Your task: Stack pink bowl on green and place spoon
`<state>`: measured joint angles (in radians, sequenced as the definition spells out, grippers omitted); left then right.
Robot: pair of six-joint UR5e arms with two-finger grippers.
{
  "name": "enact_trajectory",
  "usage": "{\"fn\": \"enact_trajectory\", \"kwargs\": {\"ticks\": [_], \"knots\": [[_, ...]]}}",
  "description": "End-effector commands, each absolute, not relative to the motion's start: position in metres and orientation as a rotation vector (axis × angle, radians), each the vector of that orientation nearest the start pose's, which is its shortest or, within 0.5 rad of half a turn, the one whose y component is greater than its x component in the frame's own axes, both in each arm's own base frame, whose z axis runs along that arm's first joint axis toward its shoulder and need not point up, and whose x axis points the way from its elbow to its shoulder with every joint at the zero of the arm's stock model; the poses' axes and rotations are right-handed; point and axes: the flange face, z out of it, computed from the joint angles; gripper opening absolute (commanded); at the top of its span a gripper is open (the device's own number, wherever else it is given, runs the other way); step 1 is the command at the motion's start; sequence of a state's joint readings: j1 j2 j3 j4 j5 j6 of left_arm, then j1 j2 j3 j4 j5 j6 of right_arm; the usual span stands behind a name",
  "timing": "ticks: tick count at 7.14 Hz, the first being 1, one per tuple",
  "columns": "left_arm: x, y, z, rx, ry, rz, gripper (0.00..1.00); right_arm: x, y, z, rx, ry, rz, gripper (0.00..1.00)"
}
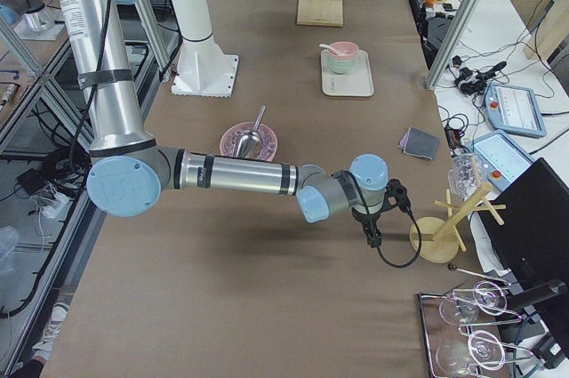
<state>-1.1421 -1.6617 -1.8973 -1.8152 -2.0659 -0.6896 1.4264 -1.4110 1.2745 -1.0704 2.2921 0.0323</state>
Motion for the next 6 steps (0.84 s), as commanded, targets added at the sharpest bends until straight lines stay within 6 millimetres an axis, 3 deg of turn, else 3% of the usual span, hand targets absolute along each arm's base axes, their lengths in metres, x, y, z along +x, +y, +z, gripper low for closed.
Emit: {"fn": "enact_trajectory", "kwargs": {"ticks": [1, 2, 3, 4, 5, 6], "knots": [[0.04, -0.499, 0.516, 0.253, 0.694, -0.025, 0.98, 0.033, -0.544, 0.721, 0.228, -0.725, -0.214, 1.0], [0.012, -0.497, 0.535, 0.205, 0.656, -0.035, 0.98, 0.064, -0.543, 0.715, 0.174, -0.74, -0.13, 1.0], [-0.007, -0.496, 0.55, 0.168, 0.639, -0.035, 0.98, 0.071, -0.555, 0.681, 0.122, -0.742, -0.097, 1.0], [-0.018, -0.493, 0.563, 0.12, 0.683, -0.068, 0.98, 0.072, -0.572, 0.634, 0.069, -0.745, -0.074, 1.0], [-0.027, -0.49, 0.59, 0.062, 0.766, -0.102, 0.98, 0.07, -0.572, 0.616, 0.049, -0.752, -0.062, 1.0], [-0.04, -0.477, 0.61, 0.045, 0.766, -0.111, 0.98, 0.067, -0.569, 0.62, 0.036, -0.797, -0.048, 1.0]]}}
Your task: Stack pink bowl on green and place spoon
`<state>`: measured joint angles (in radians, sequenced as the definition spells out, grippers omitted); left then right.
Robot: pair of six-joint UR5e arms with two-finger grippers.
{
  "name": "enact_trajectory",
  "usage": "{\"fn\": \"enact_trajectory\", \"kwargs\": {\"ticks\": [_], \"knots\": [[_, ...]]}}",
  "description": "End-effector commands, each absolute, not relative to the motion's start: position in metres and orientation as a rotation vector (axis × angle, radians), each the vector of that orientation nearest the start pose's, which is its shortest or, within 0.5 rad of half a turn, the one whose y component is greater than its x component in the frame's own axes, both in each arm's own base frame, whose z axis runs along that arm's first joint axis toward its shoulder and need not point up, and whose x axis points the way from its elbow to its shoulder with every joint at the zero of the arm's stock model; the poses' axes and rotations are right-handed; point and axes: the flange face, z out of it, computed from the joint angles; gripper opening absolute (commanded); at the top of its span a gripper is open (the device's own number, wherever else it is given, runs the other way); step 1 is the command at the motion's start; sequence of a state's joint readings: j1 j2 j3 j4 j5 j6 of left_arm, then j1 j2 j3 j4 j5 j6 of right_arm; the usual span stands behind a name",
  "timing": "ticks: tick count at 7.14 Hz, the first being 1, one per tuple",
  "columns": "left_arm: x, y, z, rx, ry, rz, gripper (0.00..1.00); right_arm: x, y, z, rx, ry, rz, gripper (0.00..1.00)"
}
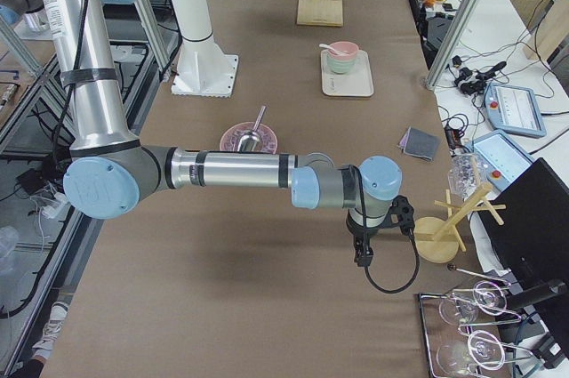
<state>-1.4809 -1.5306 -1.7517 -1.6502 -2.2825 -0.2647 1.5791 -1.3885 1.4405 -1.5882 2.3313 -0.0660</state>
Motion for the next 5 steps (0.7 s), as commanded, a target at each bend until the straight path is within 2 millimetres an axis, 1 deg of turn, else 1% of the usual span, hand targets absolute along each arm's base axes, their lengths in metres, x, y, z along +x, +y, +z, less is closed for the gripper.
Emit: {"fn": "enact_trajectory", "kwargs": {"ticks": [1, 2, 3, 4, 5], "knots": [[-0.053, -0.463, 0.623, 0.05, 0.76, -0.098, 0.98, 0.067, -0.57, 0.613, 0.039, -0.806, -0.029, 1.0], [-0.058, -0.457, 0.627, 0.049, 0.759, -0.104, 0.98, 0.057, -0.573, 0.595, 0.024, -0.807, 0.04, 1.0], [-0.058, -0.459, 0.622, 0.056, 0.76, -0.107, 0.98, 0.048, -0.571, 0.592, 0.007, -0.808, 0.075, 1.0], [-0.056, -0.463, 0.618, 0.061, 0.761, -0.107, 0.98, 0.049, -0.565, 0.598, 0.029, -0.81, 0.066, 1.0], [-0.056, -0.462, 0.62, 0.057, 0.762, -0.107, 0.98, 0.048, -0.562, 0.601, 0.051, -0.816, 0.066, 1.0]]}}
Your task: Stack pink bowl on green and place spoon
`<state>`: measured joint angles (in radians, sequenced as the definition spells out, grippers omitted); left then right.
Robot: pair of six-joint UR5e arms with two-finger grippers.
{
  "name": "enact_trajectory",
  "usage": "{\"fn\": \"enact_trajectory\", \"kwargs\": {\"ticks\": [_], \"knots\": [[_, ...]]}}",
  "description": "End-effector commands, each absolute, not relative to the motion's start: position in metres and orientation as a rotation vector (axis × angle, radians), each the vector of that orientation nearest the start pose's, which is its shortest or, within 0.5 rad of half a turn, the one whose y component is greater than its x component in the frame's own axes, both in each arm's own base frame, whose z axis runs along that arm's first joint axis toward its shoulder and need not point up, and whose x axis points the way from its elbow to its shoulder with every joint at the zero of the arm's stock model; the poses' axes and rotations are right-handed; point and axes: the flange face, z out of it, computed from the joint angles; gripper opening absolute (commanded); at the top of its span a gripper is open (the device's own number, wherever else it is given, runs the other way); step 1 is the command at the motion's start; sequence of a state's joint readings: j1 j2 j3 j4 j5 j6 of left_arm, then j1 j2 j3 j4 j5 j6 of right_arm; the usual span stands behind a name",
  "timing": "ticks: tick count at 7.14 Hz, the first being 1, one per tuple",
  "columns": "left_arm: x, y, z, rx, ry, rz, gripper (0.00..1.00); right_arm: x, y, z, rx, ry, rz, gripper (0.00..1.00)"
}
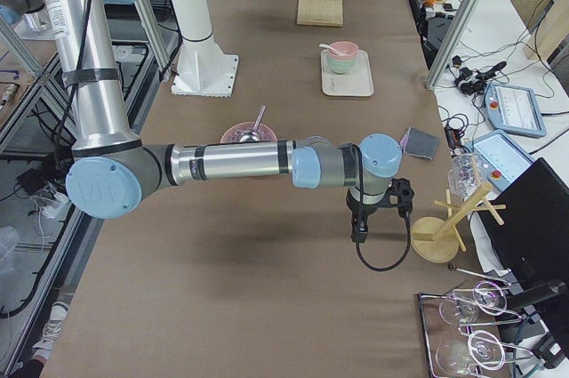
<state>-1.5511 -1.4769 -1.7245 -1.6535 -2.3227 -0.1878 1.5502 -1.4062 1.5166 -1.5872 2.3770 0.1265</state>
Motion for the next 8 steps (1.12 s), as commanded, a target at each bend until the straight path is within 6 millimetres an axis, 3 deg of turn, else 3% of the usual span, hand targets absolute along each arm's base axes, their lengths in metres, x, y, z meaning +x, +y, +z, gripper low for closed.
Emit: {"fn": "enact_trajectory", "kwargs": {"ticks": [1, 8], "knots": [[-0.056, -0.461, 0.622, 0.052, 0.763, -0.108, 0.98, 0.048, -0.561, 0.604, 0.047, -0.822, 0.066, 1.0], [-0.056, -0.462, 0.621, 0.055, 0.762, -0.106, 0.98, 0.048, -0.551, 0.614, 0.031, -0.824, 0.072, 1.0]]}}
